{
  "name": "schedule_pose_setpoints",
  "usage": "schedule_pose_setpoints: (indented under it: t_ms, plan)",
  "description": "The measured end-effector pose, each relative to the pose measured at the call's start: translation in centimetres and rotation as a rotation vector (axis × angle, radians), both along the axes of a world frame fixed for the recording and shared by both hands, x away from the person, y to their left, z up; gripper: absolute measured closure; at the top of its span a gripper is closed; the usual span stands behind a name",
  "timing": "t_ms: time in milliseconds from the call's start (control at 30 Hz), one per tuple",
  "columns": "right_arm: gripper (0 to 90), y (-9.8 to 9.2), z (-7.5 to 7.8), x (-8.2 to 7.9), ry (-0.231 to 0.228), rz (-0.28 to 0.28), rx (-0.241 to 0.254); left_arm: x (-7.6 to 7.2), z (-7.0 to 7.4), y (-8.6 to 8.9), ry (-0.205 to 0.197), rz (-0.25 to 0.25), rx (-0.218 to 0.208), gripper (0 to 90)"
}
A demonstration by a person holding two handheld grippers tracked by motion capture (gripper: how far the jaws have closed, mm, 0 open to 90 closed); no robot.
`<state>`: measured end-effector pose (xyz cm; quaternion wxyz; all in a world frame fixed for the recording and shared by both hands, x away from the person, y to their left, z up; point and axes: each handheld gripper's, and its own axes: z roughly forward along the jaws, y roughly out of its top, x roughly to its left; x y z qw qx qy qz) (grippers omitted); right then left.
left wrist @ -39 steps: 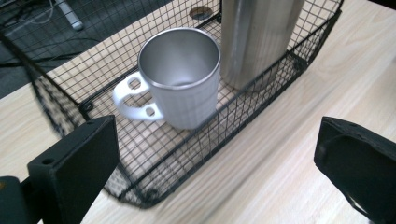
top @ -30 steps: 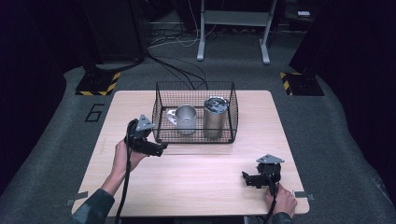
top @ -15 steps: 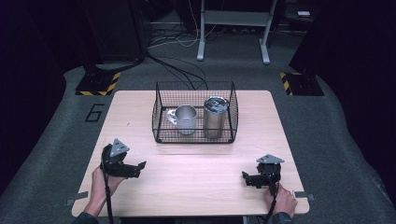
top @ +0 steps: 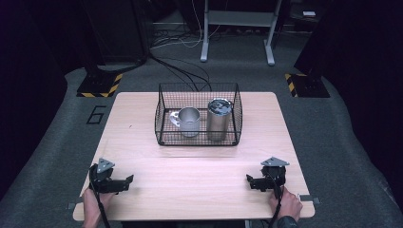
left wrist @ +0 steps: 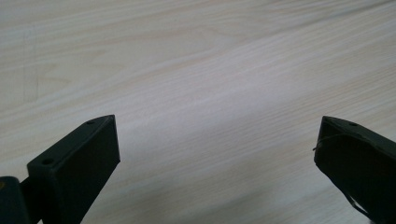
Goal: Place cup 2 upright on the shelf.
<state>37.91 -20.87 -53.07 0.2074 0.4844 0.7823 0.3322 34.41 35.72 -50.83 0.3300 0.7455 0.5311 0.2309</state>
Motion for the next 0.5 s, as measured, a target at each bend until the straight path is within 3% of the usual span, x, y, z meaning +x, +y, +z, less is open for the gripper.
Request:
schedule_pose_setpoints:
  t_ms: [300, 500]
  plan:
    - [0.0, 0.0, 0.0, 0.0, 0.000, 0.000, 0.000, 0.0, -2.4, 1.4, 0.011, 0.056, -0.023, 0.0]
    - [0.0, 0.0, 0.0, 0.0, 0.000, 0.000, 0.000, 0.0, -2.5, 1.3, 0.011, 0.045, 0.013, 0.0]
